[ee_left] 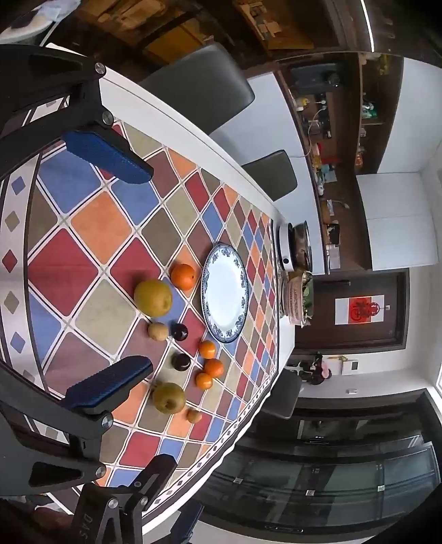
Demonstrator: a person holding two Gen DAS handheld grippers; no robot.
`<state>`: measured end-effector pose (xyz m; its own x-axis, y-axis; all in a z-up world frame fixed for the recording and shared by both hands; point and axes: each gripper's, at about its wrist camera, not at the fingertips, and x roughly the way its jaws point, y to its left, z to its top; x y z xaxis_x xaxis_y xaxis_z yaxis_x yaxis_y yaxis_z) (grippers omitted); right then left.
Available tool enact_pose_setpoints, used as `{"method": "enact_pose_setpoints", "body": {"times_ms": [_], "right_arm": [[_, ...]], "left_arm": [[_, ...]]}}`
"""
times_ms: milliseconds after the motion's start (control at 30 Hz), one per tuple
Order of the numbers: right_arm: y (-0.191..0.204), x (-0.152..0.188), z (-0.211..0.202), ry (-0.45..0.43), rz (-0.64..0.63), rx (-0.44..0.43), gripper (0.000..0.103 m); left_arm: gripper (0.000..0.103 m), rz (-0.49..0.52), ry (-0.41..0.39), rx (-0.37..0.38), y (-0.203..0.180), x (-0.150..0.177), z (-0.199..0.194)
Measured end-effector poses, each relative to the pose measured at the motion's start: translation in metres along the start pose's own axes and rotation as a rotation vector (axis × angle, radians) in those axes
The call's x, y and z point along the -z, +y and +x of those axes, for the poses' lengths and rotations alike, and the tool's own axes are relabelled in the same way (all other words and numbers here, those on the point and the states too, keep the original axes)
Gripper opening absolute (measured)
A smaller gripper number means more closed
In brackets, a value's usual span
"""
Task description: Organize fruits
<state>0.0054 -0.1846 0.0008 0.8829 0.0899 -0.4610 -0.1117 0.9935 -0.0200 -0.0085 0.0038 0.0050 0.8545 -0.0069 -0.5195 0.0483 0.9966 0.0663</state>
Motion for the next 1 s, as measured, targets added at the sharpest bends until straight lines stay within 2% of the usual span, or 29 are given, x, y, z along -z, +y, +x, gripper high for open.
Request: {"method": "enact_pose_setpoints", "body": {"times_ms": [1000], "right_arm": [[0.0008,0.0002,-0.0003,0.001,-0.004,0.003,0.102]], "left_arm": [[0.103,-0.004,-0.003,0.000,0.0034,-0.0059,-0.0042]]}}
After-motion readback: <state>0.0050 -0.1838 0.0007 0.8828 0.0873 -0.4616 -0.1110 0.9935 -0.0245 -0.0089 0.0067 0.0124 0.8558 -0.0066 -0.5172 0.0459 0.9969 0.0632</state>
